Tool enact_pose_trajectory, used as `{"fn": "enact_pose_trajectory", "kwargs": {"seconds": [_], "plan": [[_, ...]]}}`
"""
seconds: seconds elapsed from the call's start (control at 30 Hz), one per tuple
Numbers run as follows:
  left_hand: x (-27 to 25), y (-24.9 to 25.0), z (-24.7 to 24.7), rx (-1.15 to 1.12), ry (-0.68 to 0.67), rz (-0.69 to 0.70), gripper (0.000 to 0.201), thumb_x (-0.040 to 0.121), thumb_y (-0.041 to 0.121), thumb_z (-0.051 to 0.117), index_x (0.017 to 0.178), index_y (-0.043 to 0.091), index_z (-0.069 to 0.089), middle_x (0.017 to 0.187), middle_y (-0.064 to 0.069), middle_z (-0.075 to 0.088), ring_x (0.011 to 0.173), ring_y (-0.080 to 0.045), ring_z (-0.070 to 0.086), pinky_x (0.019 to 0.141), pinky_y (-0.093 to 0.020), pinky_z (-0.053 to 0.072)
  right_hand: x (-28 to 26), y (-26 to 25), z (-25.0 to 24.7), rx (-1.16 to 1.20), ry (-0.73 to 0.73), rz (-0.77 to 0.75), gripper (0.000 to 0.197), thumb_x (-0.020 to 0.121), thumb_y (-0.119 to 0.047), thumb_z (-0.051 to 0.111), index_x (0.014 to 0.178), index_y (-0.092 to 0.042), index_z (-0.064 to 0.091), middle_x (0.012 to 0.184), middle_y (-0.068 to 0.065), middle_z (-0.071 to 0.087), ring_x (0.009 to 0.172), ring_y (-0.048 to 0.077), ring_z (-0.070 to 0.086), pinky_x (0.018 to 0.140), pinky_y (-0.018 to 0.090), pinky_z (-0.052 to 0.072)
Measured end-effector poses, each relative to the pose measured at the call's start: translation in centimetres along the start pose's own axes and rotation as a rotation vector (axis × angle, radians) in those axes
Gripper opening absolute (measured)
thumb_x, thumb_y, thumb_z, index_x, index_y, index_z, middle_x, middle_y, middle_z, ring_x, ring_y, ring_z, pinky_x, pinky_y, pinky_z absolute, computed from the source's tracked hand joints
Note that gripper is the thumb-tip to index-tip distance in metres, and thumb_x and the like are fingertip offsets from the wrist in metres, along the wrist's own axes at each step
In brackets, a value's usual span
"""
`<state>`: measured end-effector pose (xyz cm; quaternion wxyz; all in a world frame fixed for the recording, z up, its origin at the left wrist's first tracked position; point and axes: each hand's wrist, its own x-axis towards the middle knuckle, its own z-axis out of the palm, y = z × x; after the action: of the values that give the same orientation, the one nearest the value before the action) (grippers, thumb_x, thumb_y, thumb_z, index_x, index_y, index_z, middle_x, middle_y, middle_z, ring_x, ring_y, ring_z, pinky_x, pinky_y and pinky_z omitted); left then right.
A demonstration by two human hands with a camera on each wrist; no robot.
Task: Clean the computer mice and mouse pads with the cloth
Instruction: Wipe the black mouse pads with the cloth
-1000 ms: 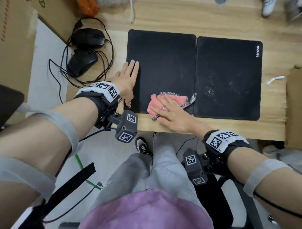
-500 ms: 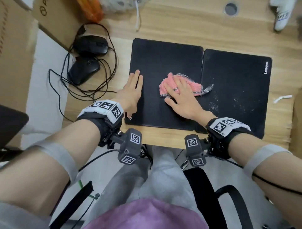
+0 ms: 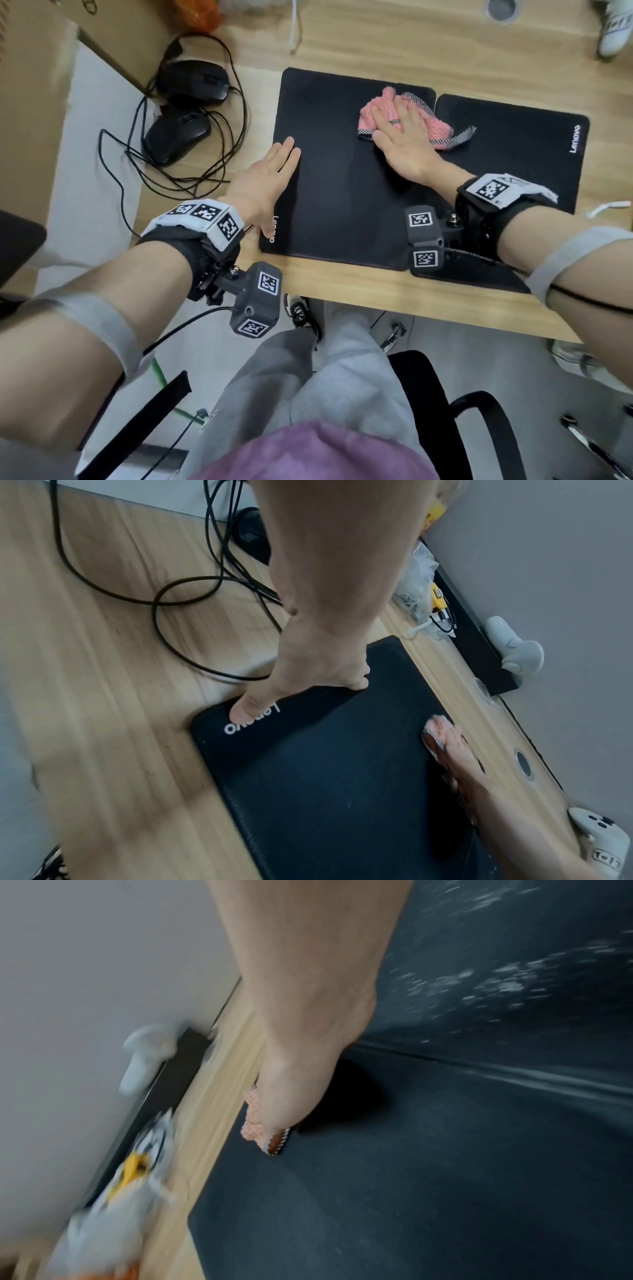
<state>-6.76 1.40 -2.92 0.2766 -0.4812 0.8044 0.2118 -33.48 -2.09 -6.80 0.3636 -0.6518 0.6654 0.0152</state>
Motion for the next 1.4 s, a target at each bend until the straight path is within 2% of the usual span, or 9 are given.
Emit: {"fn": "enact_pose_trajectory", "kwargs": {"seconds": [0.17,0.3,0.43,0.6,0.77,0.87,1.0,1.2,1.4], "plan": [[-0.3,0.6,0.0,0.011,0.004,-0.02,0.154,0.046,0.025,0.097,0.153,0.008,-0.011,0.161,-0.008,-0.02,0.15,-0.024,-0.006,0.118,-0.038,0.024,-5.0,-0.2,3.3,-0.077,0.05,0.038,0.058,0.103,-0.043,0.034,0.155,-0.032,0.012,0.163,0.011,-0.011,0.149,0.03,-0.015,0.118,0.04,-0.01],[-1.0,0.7,0.2,-0.011,0.017,-0.016,0.142,0.054,0.023,0.094,0.154,0.006,-0.006,0.162,-0.011,-0.014,0.149,-0.03,0.003,0.119,-0.035,0.015,-8.7,-2.3,7.4,-0.167,0.04,-0.165,0.061,0.098,-0.049,0.032,0.154,-0.029,0.02,0.163,0.013,-0.006,0.149,0.035,-0.009,0.121,0.048,-0.005],[-1.8,0.4,0.9,-0.14,0.037,-0.002,0.122,0.068,0.02,0.087,0.154,0.002,0.002,0.162,-0.013,-0.009,0.148,-0.029,0.01,0.119,-0.035,0.017,-11.8,-4.7,11.6,-0.282,-0.02,-0.345,0.061,0.096,-0.054,0.023,0.153,-0.032,0.021,0.164,0.011,-0.002,0.15,0.033,-0.008,0.12,0.042,-0.008],[-2.4,0.3,1.8,-0.222,0.041,0.028,0.12,0.07,0.013,0.085,0.153,0.001,-0.001,0.161,-0.015,-0.014,0.15,-0.026,0.002,0.119,-0.031,0.019,-12.9,-3.6,10.4,-0.167,-0.111,-0.339,0.051,0.104,-0.039,0.035,0.153,-0.035,0.022,0.164,0.002,-0.005,0.15,0.023,-0.012,0.121,0.04,-0.006],[-2.4,0.3,1.9,-0.245,0.052,0.026,0.119,0.072,0.014,0.084,0.154,0.002,-0.002,0.161,-0.012,-0.015,0.15,-0.022,-0.003,0.118,-0.027,0.015,-15.0,0.0,10.0,-0.124,0.02,-0.125,0.055,0.104,-0.037,0.036,0.154,-0.036,0.015,0.163,0.005,-0.01,0.15,0.026,-0.013,0.121,0.038,-0.008],[-2.3,0.2,2.2,-0.285,0.056,0.028,0.123,0.069,0.015,0.086,0.154,0.004,-0.003,0.161,-0.01,-0.016,0.15,-0.022,-0.005,0.119,-0.027,0.013,-15.0,0.5,9.8,-0.155,0.0,-0.032,0.059,0.102,-0.042,0.036,0.155,-0.035,0.011,0.163,0.007,-0.013,0.149,0.026,-0.016,0.12,0.037,-0.01],[-2.3,-0.1,3.1,-0.324,0.035,0.035,0.132,0.065,0.02,0.089,0.154,0.007,-0.007,0.161,-0.005,-0.02,0.149,-0.02,-0.01,0.12,-0.031,0.015,-14.1,-1.3,10.3,-0.307,0.017,-0.131,0.068,0.095,-0.057,0.029,0.155,-0.028,0.014,0.162,0.016,-0.009,0.148,0.036,-0.01,0.121,0.047,-0.005],[-2.7,-1.1,4.0,-0.314,0.045,0.066,0.132,0.064,0.02,0.088,0.153,0.005,-0.007,0.161,-0.006,-0.018,0.15,-0.019,-0.009,0.121,-0.031,0.014,-11.2,-9.1,12.7,-0.245,-0.074,-0.299,0.061,0.1,-0.049,0.037,0.155,-0.033,0.015,0.163,0.008,-0.012,0.148,0.03,-0.018,0.116,0.038,-0.016],[-3.0,-1.1,3.3,-0.217,0.008,0.062,0.126,0.071,0.019,0.085,0.153,0.007,-0.011,0.16,-0.003,-0.023,0.149,-0.016,-0.011,0.12,-0.027,0.012,-12.8,-5.7,11.8,-0.196,-0.156,-0.359,0.059,0.1,-0.041,0.042,0.154,-0.036,0.016,0.163,0.004,-0.011,0.149,0.025,-0.016,0.12,0.041,-0.009]]}}
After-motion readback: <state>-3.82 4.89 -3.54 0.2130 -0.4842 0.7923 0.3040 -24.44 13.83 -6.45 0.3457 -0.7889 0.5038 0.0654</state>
